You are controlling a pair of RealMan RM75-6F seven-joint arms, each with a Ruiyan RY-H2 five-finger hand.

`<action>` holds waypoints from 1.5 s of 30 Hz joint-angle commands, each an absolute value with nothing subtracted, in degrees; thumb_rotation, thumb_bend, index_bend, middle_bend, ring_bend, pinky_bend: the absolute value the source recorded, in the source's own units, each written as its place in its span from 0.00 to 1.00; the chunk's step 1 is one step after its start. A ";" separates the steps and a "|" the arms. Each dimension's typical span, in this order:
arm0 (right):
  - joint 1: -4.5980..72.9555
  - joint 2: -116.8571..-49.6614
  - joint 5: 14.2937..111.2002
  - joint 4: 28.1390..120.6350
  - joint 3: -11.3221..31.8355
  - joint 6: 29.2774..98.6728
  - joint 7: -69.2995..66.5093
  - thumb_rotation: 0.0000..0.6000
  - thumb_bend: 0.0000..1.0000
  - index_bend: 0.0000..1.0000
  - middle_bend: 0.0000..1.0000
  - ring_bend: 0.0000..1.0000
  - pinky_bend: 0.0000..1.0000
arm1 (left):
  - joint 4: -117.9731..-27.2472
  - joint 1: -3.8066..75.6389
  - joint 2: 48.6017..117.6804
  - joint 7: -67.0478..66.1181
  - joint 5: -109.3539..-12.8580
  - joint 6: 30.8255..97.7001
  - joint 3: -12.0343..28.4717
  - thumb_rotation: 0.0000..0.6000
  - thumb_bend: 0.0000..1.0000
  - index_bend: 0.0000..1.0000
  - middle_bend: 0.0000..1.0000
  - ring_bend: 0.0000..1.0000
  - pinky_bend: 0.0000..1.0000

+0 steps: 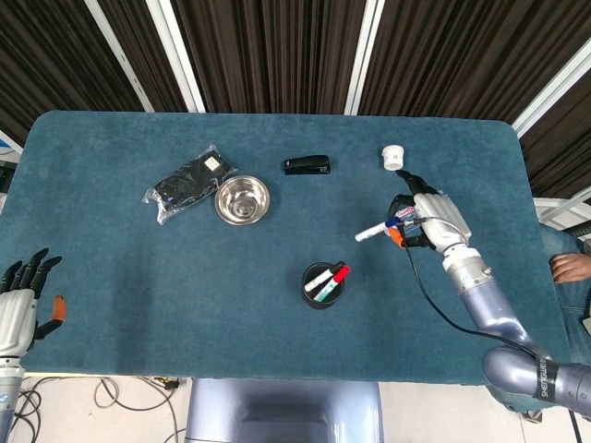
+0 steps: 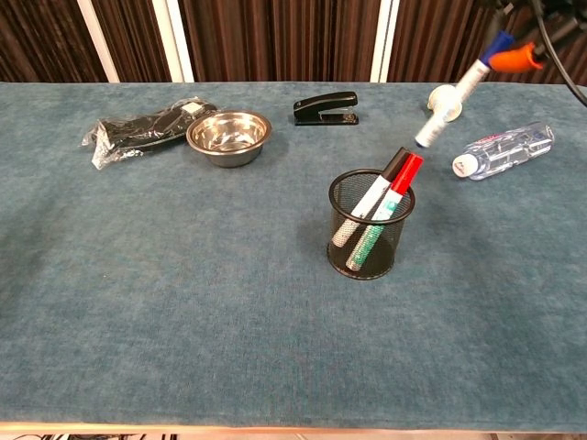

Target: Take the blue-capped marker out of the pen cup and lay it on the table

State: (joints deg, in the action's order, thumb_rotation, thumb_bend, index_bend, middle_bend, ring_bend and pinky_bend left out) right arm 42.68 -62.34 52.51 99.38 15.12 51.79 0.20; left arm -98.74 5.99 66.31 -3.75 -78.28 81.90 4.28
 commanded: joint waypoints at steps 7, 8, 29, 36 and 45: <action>40.60 -62.36 56.70 97.97 11.72 50.42 0.53 1.00 0.46 0.58 0.00 0.00 0.16 | -98.69 6.02 66.40 -4.02 -78.27 81.85 4.24 1.00 0.56 0.15 0.04 0.11 0.04; 40.50 -62.76 57.08 97.59 11.54 50.59 0.71 1.00 0.46 0.58 0.00 0.00 0.16 | -98.67 6.01 66.40 -4.12 -78.29 81.89 4.23 1.00 0.56 0.15 0.04 0.11 0.04; 43.01 -67.60 54.18 96.37 9.97 48.51 8.28 1.00 0.39 0.35 0.00 0.00 0.16 | -98.79 5.99 66.21 -3.70 -78.06 81.82 4.36 1.00 0.56 0.15 0.04 0.11 0.04; 43.24 -65.56 52.95 99.02 9.76 47.48 9.15 1.00 0.31 0.14 0.00 0.00 0.16 | -98.84 5.96 66.19 -3.68 -78.08 81.80 4.30 1.00 0.56 0.15 0.04 0.11 0.04; 43.09 -57.60 51.95 104.75 9.06 47.21 11.71 1.00 0.31 0.08 0.00 0.00 0.16 | -98.84 5.96 66.26 -3.90 -78.11 81.77 4.21 1.00 0.56 0.15 0.04 0.11 0.04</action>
State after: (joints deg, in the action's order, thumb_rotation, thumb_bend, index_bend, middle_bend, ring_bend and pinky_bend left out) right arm 43.28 -58.65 52.27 104.00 9.43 46.16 10.25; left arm -98.83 5.96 66.26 -3.90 -78.11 81.77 4.21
